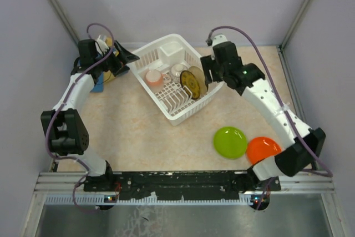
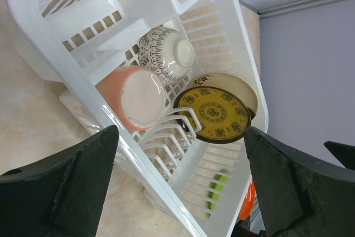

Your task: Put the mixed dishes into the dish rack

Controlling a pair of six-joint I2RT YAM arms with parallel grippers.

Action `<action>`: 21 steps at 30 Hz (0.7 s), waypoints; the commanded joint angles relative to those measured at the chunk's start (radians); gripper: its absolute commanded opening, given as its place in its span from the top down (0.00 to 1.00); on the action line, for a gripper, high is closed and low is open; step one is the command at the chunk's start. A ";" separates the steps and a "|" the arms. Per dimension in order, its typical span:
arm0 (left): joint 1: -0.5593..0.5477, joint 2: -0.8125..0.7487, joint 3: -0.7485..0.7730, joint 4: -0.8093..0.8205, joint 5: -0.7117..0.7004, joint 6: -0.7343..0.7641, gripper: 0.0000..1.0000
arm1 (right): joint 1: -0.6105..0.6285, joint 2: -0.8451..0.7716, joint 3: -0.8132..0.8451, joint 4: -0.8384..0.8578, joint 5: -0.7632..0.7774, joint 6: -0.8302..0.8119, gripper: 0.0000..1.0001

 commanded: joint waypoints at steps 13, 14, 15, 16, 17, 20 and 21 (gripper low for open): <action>-0.001 -0.039 -0.042 0.034 0.028 0.017 0.00 | -0.158 -0.222 -0.472 -0.132 -0.173 0.172 0.24; 0.000 -0.038 -0.042 0.035 0.028 0.018 0.00 | -0.166 -0.211 -0.486 -0.131 -0.177 0.174 0.24; -0.001 -0.037 -0.040 0.037 0.028 0.019 0.00 | -0.173 -0.195 -0.497 -0.129 -0.183 0.177 0.23; -0.003 -0.037 -0.039 0.037 0.028 0.018 0.00 | -0.179 -0.185 -0.513 -0.124 -0.197 0.179 0.23; -0.001 -0.036 -0.038 0.037 0.028 0.022 0.00 | -0.185 -0.174 -0.529 -0.111 -0.214 0.182 0.23; -0.001 -0.034 -0.028 0.033 0.024 0.029 0.00 | -0.218 -0.133 -0.571 -0.097 -0.280 0.212 0.22; -0.001 -0.034 -0.026 0.032 0.021 0.029 0.00 | -0.221 -0.119 -0.573 -0.100 -0.284 0.220 0.22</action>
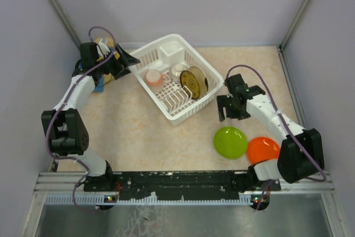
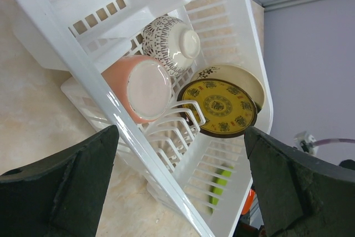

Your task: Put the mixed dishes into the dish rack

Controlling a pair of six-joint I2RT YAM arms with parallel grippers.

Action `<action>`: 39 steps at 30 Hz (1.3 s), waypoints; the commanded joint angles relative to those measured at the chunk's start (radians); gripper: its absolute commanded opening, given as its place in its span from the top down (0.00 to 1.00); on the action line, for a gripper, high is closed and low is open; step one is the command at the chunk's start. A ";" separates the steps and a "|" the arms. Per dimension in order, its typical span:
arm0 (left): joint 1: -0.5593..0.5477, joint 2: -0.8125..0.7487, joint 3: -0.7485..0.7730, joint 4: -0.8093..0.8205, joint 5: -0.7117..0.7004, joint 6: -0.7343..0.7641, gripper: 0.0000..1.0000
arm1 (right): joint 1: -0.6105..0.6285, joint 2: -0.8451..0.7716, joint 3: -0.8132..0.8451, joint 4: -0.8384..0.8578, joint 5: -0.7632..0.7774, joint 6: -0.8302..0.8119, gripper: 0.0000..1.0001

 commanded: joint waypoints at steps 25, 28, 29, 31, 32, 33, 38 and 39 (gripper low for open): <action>0.001 -0.008 0.052 0.003 -0.013 0.036 0.00 | -0.034 0.145 -0.193 0.121 0.000 0.307 1.00; 0.001 -0.020 0.045 0.000 -0.018 0.036 0.00 | -0.034 0.182 -0.183 0.146 0.019 0.307 1.00; -0.001 -0.025 0.043 -0.001 -0.021 0.035 0.00 | -0.034 0.193 -0.176 0.152 0.026 0.305 1.00; 0.000 -0.033 0.039 -0.004 -0.022 0.039 0.00 | -0.034 0.215 -0.165 0.171 0.033 0.299 1.00; 0.001 -0.037 0.039 -0.007 -0.025 0.041 0.00 | -0.035 0.225 -0.159 0.178 0.036 0.296 1.00; 0.001 -0.041 0.040 -0.010 -0.030 0.042 0.00 | -0.035 0.234 -0.153 0.186 0.039 0.295 1.00; 0.001 -0.053 0.045 -0.016 -0.038 0.047 0.00 | -0.049 0.280 -0.114 0.215 0.053 0.274 1.00; 0.001 -0.054 0.047 -0.017 -0.039 0.048 0.00 | -0.055 0.288 -0.105 0.220 0.057 0.269 1.00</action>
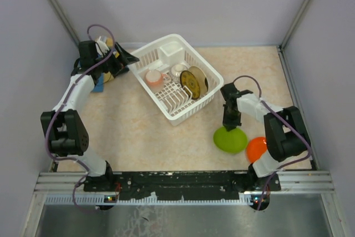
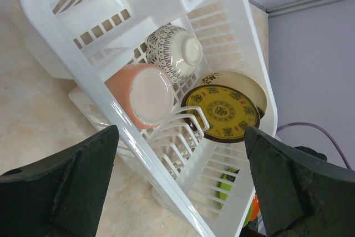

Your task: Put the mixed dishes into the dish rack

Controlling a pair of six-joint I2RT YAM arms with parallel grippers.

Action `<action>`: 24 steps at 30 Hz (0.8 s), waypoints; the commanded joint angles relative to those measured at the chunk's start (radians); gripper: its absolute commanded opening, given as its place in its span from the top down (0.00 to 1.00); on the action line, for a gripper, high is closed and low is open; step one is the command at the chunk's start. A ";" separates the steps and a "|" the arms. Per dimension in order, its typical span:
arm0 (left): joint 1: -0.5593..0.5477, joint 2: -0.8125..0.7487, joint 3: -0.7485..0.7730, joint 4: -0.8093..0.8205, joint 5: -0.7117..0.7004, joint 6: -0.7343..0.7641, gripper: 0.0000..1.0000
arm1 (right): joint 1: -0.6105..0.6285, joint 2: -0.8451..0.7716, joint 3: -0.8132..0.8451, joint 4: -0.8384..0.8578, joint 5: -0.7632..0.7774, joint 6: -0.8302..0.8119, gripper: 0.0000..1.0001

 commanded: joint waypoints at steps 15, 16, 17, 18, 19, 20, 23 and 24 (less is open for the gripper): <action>0.000 -0.066 0.034 -0.023 -0.017 0.032 0.00 | -0.105 0.075 0.163 0.110 0.038 -0.102 1.00; 0.001 -0.069 0.029 -0.022 -0.017 0.032 0.00 | -0.105 0.071 0.162 0.108 0.033 -0.105 1.00; 0.001 -0.073 0.023 -0.020 -0.018 0.032 0.00 | -0.105 0.067 0.162 0.108 0.021 -0.111 1.00; 0.000 -0.076 0.018 -0.018 -0.017 0.030 0.00 | -0.105 0.061 0.162 0.105 0.012 -0.116 1.00; 0.001 -0.078 0.013 -0.017 -0.016 0.030 0.00 | -0.105 0.054 0.161 0.103 -0.001 -0.126 1.00; 0.001 -0.080 0.010 -0.016 -0.014 0.031 0.00 | -0.105 0.040 0.157 0.104 -0.014 -0.130 1.00; 0.001 -0.085 0.003 -0.019 -0.015 0.032 0.00 | -0.105 -0.011 0.156 0.089 -0.012 -0.144 0.85; 0.001 -0.088 0.001 -0.020 -0.015 0.033 0.00 | -0.107 -0.025 0.157 0.078 -0.003 -0.149 0.78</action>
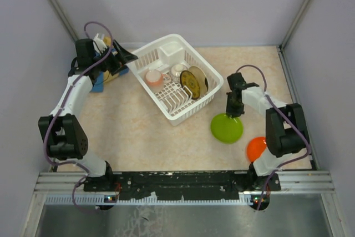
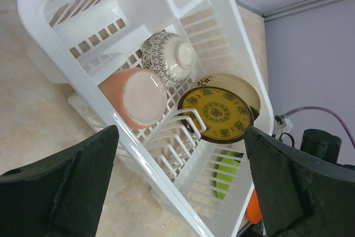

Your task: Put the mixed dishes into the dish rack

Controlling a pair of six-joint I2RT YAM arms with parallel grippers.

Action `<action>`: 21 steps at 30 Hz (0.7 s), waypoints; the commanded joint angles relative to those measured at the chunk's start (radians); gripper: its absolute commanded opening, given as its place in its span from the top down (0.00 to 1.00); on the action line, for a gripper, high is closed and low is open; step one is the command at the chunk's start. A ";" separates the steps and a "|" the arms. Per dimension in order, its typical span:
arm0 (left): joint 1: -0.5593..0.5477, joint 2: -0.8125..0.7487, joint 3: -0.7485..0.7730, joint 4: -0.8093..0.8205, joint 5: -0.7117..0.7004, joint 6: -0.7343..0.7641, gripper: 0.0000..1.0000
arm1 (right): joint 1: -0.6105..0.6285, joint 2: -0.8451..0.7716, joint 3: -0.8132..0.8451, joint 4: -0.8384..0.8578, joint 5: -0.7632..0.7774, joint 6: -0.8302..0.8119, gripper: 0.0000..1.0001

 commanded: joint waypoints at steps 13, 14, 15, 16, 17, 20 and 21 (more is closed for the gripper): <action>0.001 -0.041 -0.006 -0.010 0.010 0.023 0.00 | -0.148 -0.191 -0.070 -0.017 -0.078 -0.148 0.32; 0.001 -0.041 -0.002 -0.013 0.009 0.026 0.00 | -0.166 -0.196 -0.082 -0.005 -0.108 -0.146 0.32; 0.000 -0.040 0.003 -0.015 0.008 0.030 0.00 | -0.182 -0.197 -0.096 0.007 -0.132 -0.145 0.32; 0.000 -0.039 0.005 -0.017 0.009 0.032 0.00 | -0.194 -0.196 -0.106 0.017 -0.155 -0.146 0.31; 0.000 -0.038 0.009 -0.020 0.007 0.034 0.00 | -0.200 -0.192 -0.116 0.025 -0.167 -0.149 0.31; 0.001 -0.037 0.013 -0.021 0.007 0.037 0.00 | -0.207 -0.183 -0.135 0.048 -0.210 -0.151 0.32; 0.001 -0.036 0.014 -0.020 0.008 0.037 0.00 | -0.207 -0.183 -0.142 0.065 -0.229 -0.146 0.32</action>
